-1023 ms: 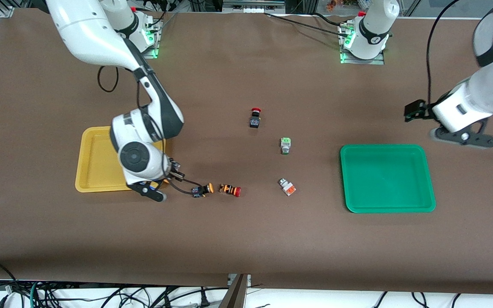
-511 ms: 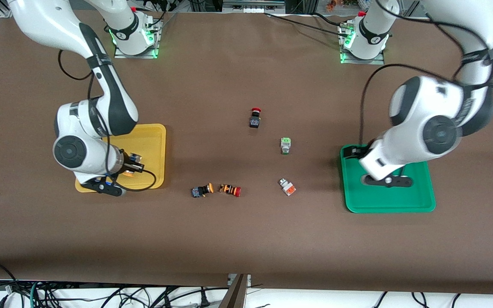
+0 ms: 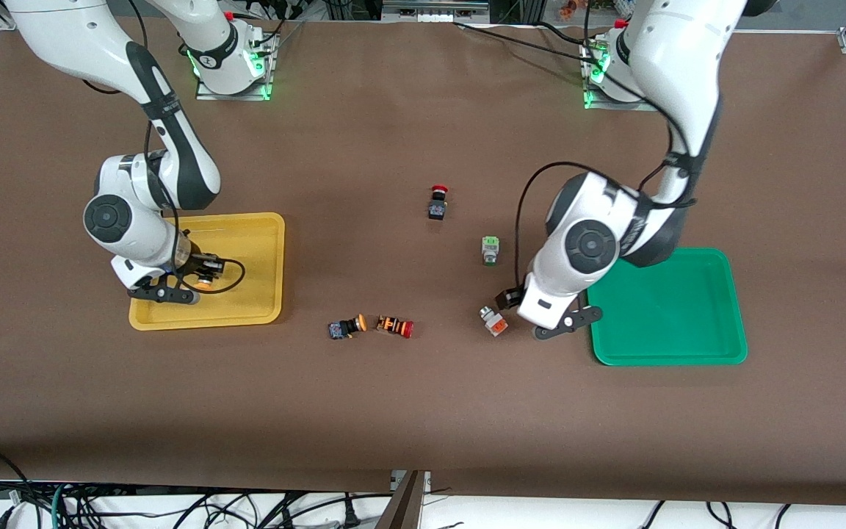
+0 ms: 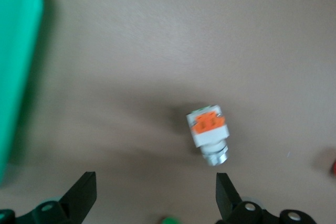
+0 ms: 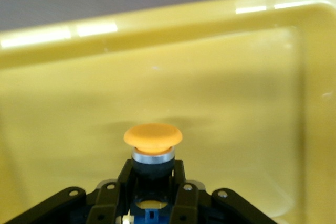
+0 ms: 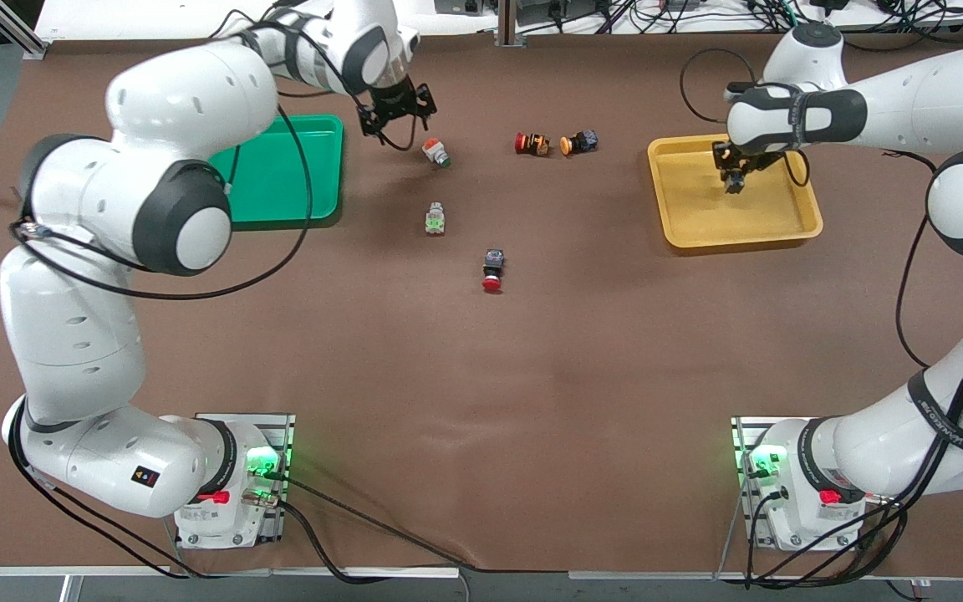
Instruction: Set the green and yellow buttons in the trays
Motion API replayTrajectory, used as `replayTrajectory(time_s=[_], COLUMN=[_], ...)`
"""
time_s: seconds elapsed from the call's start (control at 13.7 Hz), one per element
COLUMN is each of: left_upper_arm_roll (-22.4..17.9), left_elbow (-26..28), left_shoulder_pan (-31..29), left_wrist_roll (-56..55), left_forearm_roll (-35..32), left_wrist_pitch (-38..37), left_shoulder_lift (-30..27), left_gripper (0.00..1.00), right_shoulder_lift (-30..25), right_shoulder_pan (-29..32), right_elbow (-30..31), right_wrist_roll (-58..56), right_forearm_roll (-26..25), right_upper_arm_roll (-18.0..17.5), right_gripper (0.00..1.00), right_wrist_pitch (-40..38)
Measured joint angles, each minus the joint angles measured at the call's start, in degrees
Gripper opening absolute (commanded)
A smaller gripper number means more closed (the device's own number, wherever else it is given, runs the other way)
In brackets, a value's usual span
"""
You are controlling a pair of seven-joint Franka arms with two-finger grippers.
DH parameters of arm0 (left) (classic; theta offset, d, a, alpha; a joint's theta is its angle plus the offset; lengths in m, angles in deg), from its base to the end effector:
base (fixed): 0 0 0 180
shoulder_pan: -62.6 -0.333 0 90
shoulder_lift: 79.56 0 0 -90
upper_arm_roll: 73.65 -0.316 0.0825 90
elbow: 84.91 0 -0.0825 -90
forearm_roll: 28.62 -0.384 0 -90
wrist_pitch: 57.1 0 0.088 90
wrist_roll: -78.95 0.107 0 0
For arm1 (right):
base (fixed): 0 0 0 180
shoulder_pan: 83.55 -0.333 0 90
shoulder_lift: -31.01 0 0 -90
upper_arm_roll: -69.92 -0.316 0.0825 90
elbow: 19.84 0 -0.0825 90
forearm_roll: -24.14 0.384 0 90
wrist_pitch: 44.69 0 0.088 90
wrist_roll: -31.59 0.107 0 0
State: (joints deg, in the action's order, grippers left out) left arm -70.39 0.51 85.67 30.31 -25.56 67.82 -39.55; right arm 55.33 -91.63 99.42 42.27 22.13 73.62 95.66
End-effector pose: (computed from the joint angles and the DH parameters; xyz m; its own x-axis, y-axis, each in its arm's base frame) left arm 0.6422 -0.3125 0.2596 0.9062 0.4176 -0.0666 0.4208 -0.9060 0.0454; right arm 0.5799 0.0446 0.2157 0.9958 -0.0785 -0.0468 -0.0758 -0.9955 0.0571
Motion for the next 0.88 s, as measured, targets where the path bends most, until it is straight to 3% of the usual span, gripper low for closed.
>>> replayTrajectory(time_s=[0.07,0.15,0.37,0.44,0.51,0.66,0.8,0.88], left_upper_arm_roll=[0.0,-0.1,-0.3,-0.5,-0.6,-1.1,-1.6,-1.8], left_elbow=[-0.4,-1.1,-4.5,-5.5,-6.1,-6.6,-6.8,-7.0], left_shoulder_pan=[0.8,1.3,2.8,3.3,3.8,4.4,4.3,4.2], left_wrist_roll=[-3.9,-6.8,-10.5,-10.8,-11.0,-11.0,-10.9,-10.7], left_forearm_roll=[0.0,0.0,0.0,0.0,0.0,-0.4,-3.0,-4.3], left_wrist_pitch=[3.0,5.2,8.3,8.6,8.7,8.9,8.9,8.9], left_shoulder_lift=[1.9,3.7,8.2,9.3,10.2,11.3,11.3,11.3], left_gripper=[1.00,1.00,1.00,0.92,0.60,0.21,0.04,0.03], right_shoulder_lift=[-0.3,-0.7,-2.6,-3.1,-3.3,-3.4,-3.2,-2.6], right_shoulder_pan=[0.1,0.3,0.3,0.3,0.2,-0.3,-2.6,-4.8], right_elbow=[0.4,0.4,0.4,0.3,0.1,-1.6,-3.9,-5.4], right_wrist_roll=[-1.6,-2.6,-2.8,-2.8,-2.8,-0.8,5.4,10.7], right_forearm_roll=[0.0,0.0,0.0,0.0,0.0,0.0,0.2,0.2], right_upper_arm_roll=[1.0,1.5,1.5,1.5,1.4,0.9,0.5,0.3], right_gripper=[0.78,0.94,0.96,0.96,0.96,0.96,0.95,0.95], right_wrist_pitch=[0.2,0.2,0.1,0.0,-0.2,-1.1,-2.5,-2.8])
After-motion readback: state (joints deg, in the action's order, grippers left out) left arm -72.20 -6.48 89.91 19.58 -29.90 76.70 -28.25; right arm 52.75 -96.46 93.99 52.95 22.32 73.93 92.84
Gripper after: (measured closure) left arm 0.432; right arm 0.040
